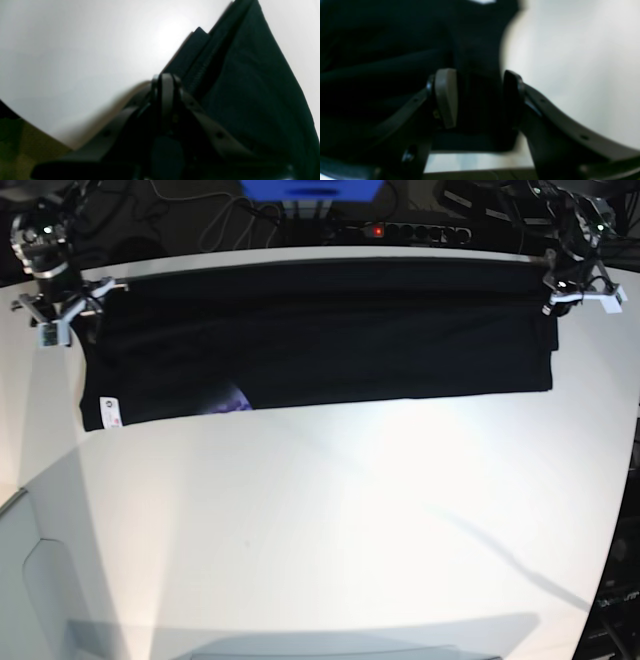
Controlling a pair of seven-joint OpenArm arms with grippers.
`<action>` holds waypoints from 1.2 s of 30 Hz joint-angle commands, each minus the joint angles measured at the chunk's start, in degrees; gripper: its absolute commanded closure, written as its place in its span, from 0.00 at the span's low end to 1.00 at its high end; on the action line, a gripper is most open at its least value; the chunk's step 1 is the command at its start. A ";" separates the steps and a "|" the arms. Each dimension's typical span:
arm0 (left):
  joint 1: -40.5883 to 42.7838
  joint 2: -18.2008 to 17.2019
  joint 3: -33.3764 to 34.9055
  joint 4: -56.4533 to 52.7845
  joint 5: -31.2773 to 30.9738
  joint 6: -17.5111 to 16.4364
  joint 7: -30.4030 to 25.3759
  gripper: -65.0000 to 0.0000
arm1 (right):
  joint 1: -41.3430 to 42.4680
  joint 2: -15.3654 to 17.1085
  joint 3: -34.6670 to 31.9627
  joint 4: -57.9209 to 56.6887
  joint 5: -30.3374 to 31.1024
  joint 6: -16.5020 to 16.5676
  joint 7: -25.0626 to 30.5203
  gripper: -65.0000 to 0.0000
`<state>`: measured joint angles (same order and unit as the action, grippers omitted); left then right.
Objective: Fold the T-shirt properly
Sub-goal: 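Open both grippers and release the folded strip, then move the right gripper down and grasp the strip's end near it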
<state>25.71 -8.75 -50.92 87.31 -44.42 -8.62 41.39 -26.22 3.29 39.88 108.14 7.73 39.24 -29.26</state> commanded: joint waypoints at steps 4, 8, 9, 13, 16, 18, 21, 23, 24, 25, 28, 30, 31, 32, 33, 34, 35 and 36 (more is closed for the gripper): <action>0.35 -0.70 -0.38 0.56 0.07 0.14 0.24 1.00 | 0.59 -1.49 2.80 4.52 0.67 0.76 1.61 0.54; 0.26 -0.70 -0.38 0.56 0.07 0.14 0.33 1.00 | 1.65 -4.65 5.53 7.42 0.67 0.76 1.61 0.54; 0.26 -0.70 -0.38 0.56 -0.02 0.14 0.33 1.00 | 1.73 -5.27 5.70 7.51 0.67 0.76 1.61 0.54; 0.26 -0.70 -0.38 0.56 -0.02 0.14 0.33 1.00 | 1.12 -5.44 2.28 7.51 0.67 0.76 1.61 0.53; 0.26 -0.70 -0.38 0.56 -0.02 0.14 0.42 0.99 | 1.03 -5.36 -1.24 7.60 0.49 0.76 1.52 0.53; 0.26 -0.70 -0.38 0.56 -0.02 0.14 0.42 0.93 | 1.03 -5.36 -3.26 7.34 0.32 0.76 1.43 0.53; 0.26 -0.70 -0.38 0.56 -0.02 0.14 0.42 0.81 | 1.12 -4.83 -5.72 7.34 0.32 0.76 -1.29 0.53; 0.26 -0.70 -0.38 0.56 -0.02 0.14 0.42 0.75 | 1.21 -3.86 -6.95 7.34 0.32 0.76 -3.14 0.53; 0.26 -0.70 -0.38 0.56 -0.02 0.14 0.42 0.72 | 1.21 -3.07 -7.48 7.25 0.32 0.76 -3.93 0.53; 0.26 -0.70 -0.38 0.56 -0.02 0.14 0.42 0.69 | 1.12 -2.28 -8.27 6.90 0.32 0.76 -4.46 0.53; 0.26 -0.61 -0.38 0.56 -0.02 0.40 0.42 0.64 | 1.12 0.27 -10.56 5.14 0.32 0.76 -5.51 0.53; 0.26 -0.26 -0.38 0.56 -0.02 0.31 0.42 0.64 | 1.12 1.59 -12.14 3.03 0.32 0.76 -5.51 0.53; 0.26 0.27 -0.56 0.65 0.07 0.31 0.42 0.64 | 1.12 2.21 -13.02 1.97 0.32 0.76 -5.43 0.53; 0.26 0.53 -0.56 0.82 0.07 0.31 0.42 0.64 | 1.12 2.73 -13.64 1.27 0.32 0.76 -5.43 0.53; 0.26 0.53 -0.56 0.82 0.07 0.31 0.42 0.64 | 1.12 3.17 -14.25 0.48 0.32 0.76 -5.43 0.53; 0.26 0.53 -0.47 0.82 0.07 0.31 0.42 0.64 | 1.12 3.52 -15.04 -0.31 0.32 0.76 -5.43 0.53; 0.26 0.62 -0.47 0.82 0.07 0.31 0.42 0.64 | 1.12 3.79 -15.48 -1.02 0.32 0.76 -5.43 0.53; 0.26 0.89 -0.47 0.82 0.07 0.23 0.42 0.64 | 1.12 4.31 -15.83 -1.81 0.32 0.76 -5.43 0.53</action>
<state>25.54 -7.60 -51.29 87.53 -44.45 -8.60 40.71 -25.10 6.92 23.68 105.41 7.60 39.24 -35.75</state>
